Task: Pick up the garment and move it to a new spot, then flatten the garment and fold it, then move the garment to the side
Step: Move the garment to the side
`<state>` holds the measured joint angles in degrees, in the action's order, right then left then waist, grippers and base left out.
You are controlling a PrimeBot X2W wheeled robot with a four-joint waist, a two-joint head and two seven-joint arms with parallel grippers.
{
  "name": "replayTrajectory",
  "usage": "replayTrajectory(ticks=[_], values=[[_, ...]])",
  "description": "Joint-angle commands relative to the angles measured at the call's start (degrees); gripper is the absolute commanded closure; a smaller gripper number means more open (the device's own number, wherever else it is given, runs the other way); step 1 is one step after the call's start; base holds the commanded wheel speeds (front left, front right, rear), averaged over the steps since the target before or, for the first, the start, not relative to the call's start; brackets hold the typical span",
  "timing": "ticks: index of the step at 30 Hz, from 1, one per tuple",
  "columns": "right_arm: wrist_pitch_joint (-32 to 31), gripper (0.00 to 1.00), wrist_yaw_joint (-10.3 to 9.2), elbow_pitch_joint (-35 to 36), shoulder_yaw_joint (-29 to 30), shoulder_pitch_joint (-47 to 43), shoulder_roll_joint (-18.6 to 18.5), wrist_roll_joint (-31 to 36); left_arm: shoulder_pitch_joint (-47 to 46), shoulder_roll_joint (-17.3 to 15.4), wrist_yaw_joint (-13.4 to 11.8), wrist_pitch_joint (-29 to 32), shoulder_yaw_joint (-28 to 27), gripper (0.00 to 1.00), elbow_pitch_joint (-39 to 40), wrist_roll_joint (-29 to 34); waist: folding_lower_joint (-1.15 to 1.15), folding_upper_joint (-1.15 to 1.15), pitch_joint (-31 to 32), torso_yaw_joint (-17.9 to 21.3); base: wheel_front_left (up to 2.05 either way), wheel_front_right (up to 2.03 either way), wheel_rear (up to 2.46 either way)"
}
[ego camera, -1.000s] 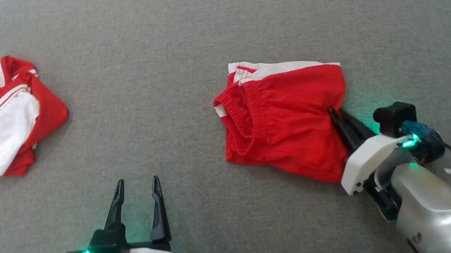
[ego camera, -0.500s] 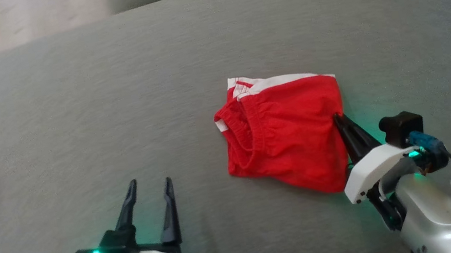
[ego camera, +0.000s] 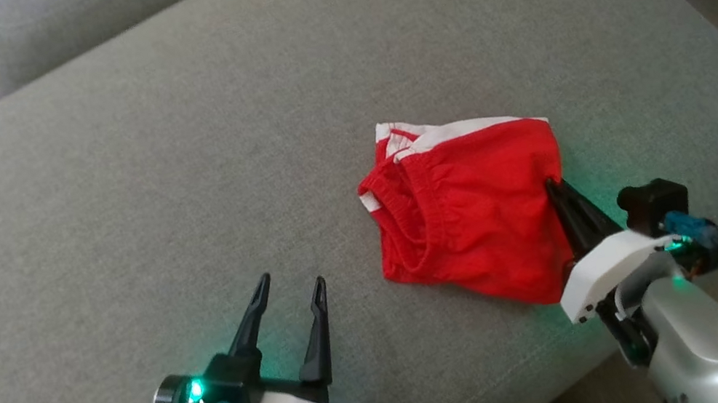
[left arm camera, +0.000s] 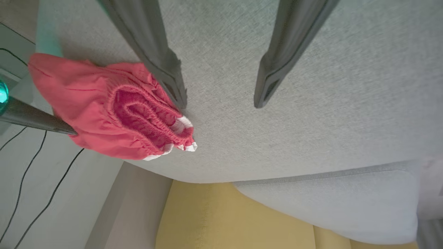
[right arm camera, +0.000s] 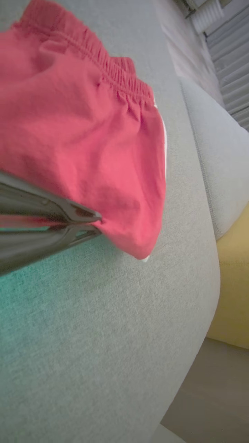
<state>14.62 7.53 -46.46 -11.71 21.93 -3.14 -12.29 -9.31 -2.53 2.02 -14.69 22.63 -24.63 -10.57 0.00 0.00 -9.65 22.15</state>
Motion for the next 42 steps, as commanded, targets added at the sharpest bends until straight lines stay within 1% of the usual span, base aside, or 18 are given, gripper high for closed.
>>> replayTrajectory(ticks=[1,2,3,5,8,11,12,19,22,26,27,28,33,35,38,42], values=[[0.4,1.0,-0.04,1.6,-0.5,3.0,0.2,1.9,-2.3,-0.3,-0.2,-0.3,-1.3,0.0,1.4,-0.7,0.0,0.0,-1.2,-0.2,0.0,0.0,0.0],[0.4,1.0,-0.04,1.4,0.0,3.9,0.0,3.4,-2.6,-0.3,-0.3,-0.3,-1.3,0.0,1.3,-0.8,0.0,0.0,-1.5,-0.7,0.0,0.0,0.0],[0.4,1.0,-0.04,0.9,1.0,6.2,-1.3,6.2,-3.2,-0.3,-0.3,-0.3,-1.2,0.0,1.2,-0.6,0.0,0.0,-2.3,-1.9,0.0,0.0,0.0],[0.4,1.0,-0.04,0.0,1.7,9.0,-3.1,9.1,-3.6,-0.3,-0.4,-0.3,-1.5,0.0,1.2,-0.2,0.0,0.0,-3.1,-3.2,0.0,0.0,0.0],[0.4,1.0,-0.04,-1.8,3.4,13.5,-6.1,12.4,-4.0,-0.3,-0.4,-0.3,-2.6,0.0,1.4,0.7,0.0,0.0,-4.4,-5.4,0.0,0.0,0.0],[-0.2,1.0,-0.04,-4.2,6.0,17.9,-9.9,15.5,-4.2,-0.3,-0.1,-0.3,-3.9,0.0,1.4,1.6,0.0,0.0,-5.8,-7.7,0.0,0.0,0.0],[-0.2,1.0,-0.04,-4.2,6.0,17.9,-9.9,15.5,-4.2,-0.3,-0.1,-0.3,-3.9,0.0,1.4,1.6,0.0,0.0,-5.8,-7.7,0.0,0.0,0.0],[-2.3,1.0,-0.04,-9.3,17.3,24.1,-18.0,21.8,-4.4,-0.3,0.4,-0.3,-5.5,0.0,1.8,2.8,0.0,0.0,-8.3,-11.6,0.0,0.0,0.0],[-2.3,1.0,-0.04,-10.1,22.5,25.0,-19.6,24.5,-4.4,-0.3,0.4,-0.3,-5.9,0.0,2.1,3.1,0.0,0.0,-8.8,-12.1,0.0,0.0,0.0],[-1.6,1.0,-0.04,-9.9,28.3,25.7,-19.8,27.3,-4.4,-0.3,0.1,-0.3,-6.7,0.0,2.3,2.6,0.0,0.0,-9.1,-12.2,0.0,0.0,0.0],[-1.4,0.93,-0.04,-9.8,29.2,25.8,-19.5,28.0,-4.5,-0.3,0.0,-0.3,-6.8,0.0,2.3,2.5,0.0,0.0,-9.1,-12.1,0.0,0.0,0.0],[-1.2,0.0,-0.04,-9.8,30.1,26.0,-19.1,28.4,-4.6,-0.3,-0.2,-0.3,-6.8,0.0,2.3,2.4,0.0,0.0,-9.1,-12.1,0.0,0.0,0.0],[0.1,0.0,-0.04,-7.3,32.2,26.6,-16.7,30.5,-5.3,-0.3,-0.7,-0.3,-6.8,0.0,2.0,2.2,0.0,0.0,-8.6,-11.9,0.0,0.0,0.0],[0.3,0.0,-0.04,-5.8,31.4,26.6,-14.5,30.9,-5.4,-0.3,-1.0,-0.3,-7.2,0.0,2.0,2.2,0.0,0.0,-8.1,-12.1,0.0,0.0,0.0],[0.3,0.0,-0.04,-1.0,28.3,25.0,-10.0,29.9,-5.0,-0.3,-1.7,-0.3,-8.4,0.0,2.1,2.1,0.0,0.0,-6.7,-12.8,0.0,0.0,0.0],[0.4,0.0,-0.04,5.9,22.4,19.5,-4.8,26.7,-4.0,-0.3,-2.7,-0.3,-10.9,0.0,2.5,1.8,0.0,0.0,-4.8,-14.5,0.0,0.0,0.0]])
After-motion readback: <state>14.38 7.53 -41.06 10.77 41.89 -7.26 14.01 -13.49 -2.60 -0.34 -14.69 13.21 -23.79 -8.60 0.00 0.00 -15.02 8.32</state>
